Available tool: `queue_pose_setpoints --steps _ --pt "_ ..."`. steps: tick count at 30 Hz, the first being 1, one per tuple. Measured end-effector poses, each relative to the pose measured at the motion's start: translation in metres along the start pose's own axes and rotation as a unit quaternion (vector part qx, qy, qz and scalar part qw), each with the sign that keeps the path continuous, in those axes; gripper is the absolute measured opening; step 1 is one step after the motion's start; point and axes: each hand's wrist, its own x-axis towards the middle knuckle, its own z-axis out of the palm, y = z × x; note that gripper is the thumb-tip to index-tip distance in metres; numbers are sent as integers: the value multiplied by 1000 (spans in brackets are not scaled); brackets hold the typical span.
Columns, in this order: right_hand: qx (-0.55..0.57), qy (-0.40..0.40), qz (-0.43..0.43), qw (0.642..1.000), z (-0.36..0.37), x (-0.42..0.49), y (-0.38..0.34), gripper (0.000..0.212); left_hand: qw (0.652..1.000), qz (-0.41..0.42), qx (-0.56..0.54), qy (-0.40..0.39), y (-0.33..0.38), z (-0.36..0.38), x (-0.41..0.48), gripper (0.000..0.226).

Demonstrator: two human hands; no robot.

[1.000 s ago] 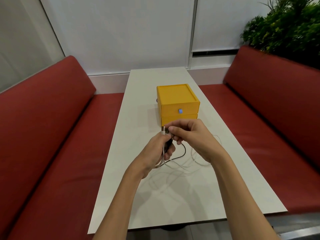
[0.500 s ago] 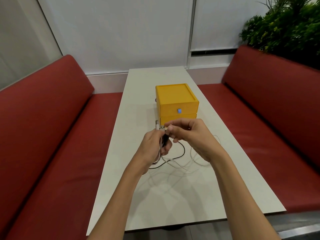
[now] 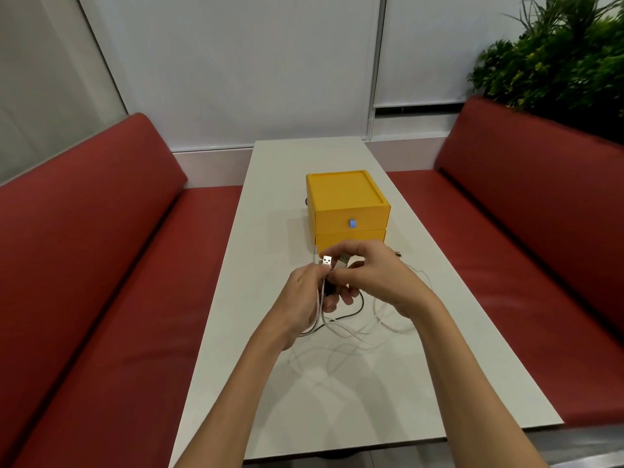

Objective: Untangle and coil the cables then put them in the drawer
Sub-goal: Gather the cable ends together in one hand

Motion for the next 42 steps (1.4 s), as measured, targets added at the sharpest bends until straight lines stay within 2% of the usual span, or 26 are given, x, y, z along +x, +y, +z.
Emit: queue_pose_setpoints --steps 5,9,14,21,25,31,35,38,42 --pt "-8 25 -6 1000 -2 5 1 9 999 -5 -14 -31 1 -1 2 34" --pt "34 59 31 997 -4 10 4 10 995 4 92 -24 1 -2 2 31" --pt "50 87 47 994 -3 17 -3 14 989 36 144 0 0 -2 10 22" --pt "95 43 -1 995 -10 18 -13 13 984 78 162 14 3 -4 17 26" --pt "88 19 -14 996 -10 16 -16 13 985 79 151 11 5 -6 19 19" --pt "16 -13 -34 999 -17 15 -18 22 985 90 145 -29 9 -2 12 17" --pt "-7 -46 -29 999 -25 14 -19 29 972 65 212 -83 12 -7 8 19" --pt "-12 -58 -28 998 -30 12 -18 23 974 49 187 -118 15 -7 2 17" --pt "24 -42 -35 998 -31 10 -18 22 986 36 123 -107 19 -6 0 13"
